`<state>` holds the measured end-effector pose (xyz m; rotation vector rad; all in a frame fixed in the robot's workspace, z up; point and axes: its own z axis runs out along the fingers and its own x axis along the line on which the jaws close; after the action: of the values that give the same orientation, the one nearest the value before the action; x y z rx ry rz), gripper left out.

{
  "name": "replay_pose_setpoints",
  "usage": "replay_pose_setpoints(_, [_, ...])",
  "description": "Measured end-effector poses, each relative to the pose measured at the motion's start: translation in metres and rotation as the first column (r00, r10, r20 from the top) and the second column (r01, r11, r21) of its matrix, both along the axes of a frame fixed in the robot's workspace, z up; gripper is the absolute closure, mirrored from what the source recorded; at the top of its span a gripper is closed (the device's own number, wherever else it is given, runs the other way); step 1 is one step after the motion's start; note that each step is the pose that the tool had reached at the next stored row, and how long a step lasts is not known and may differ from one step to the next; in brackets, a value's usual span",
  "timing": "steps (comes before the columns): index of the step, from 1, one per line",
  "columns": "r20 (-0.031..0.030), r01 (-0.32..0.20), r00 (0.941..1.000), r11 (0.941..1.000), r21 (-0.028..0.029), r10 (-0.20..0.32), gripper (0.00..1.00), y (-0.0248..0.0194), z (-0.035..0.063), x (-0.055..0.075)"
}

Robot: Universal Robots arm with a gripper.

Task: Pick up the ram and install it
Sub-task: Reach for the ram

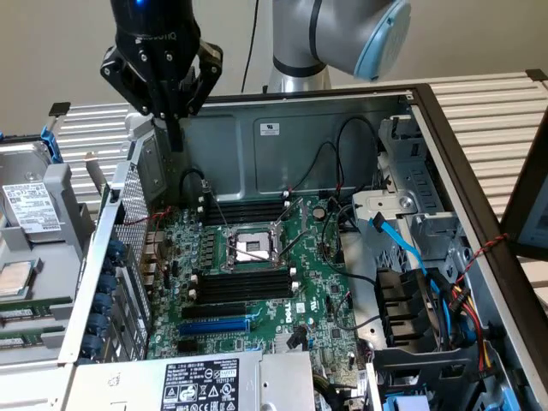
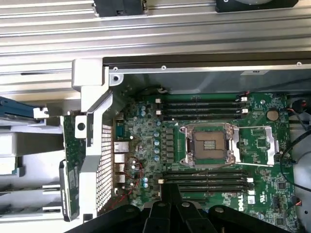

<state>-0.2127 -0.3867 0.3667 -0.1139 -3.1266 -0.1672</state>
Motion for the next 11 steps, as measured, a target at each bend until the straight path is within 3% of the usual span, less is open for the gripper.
replay_pose_setpoints(11, [0.0000,0.000,1.0000,1.0000,0.0001,0.000,0.90,0.0035,-0.0100,-0.050])
